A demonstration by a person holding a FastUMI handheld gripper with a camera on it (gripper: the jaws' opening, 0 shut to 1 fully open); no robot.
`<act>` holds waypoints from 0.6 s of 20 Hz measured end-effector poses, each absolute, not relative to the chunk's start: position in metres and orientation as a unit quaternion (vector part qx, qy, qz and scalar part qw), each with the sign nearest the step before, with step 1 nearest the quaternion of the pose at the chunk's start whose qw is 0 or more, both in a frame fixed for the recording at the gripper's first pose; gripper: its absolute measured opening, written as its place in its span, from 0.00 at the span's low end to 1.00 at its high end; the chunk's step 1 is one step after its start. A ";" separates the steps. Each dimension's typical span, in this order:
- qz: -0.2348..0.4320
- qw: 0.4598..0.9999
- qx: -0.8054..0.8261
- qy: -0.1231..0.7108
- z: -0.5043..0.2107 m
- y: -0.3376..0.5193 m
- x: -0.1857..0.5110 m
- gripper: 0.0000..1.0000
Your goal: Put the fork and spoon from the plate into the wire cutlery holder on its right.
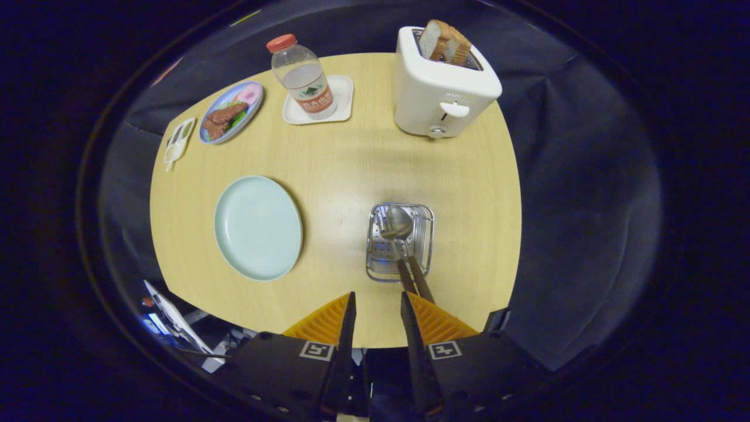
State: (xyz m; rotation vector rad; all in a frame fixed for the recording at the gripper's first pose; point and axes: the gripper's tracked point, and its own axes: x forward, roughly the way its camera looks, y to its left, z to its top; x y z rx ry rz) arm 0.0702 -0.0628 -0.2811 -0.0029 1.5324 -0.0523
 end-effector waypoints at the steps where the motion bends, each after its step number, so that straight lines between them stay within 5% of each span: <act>1: -0.029 0.730 0.010 0.682 -0.280 -0.058 0.068 0.43; 12: -0.012 0.838 -0.001 0.546 -0.256 0.008 0.046 0.98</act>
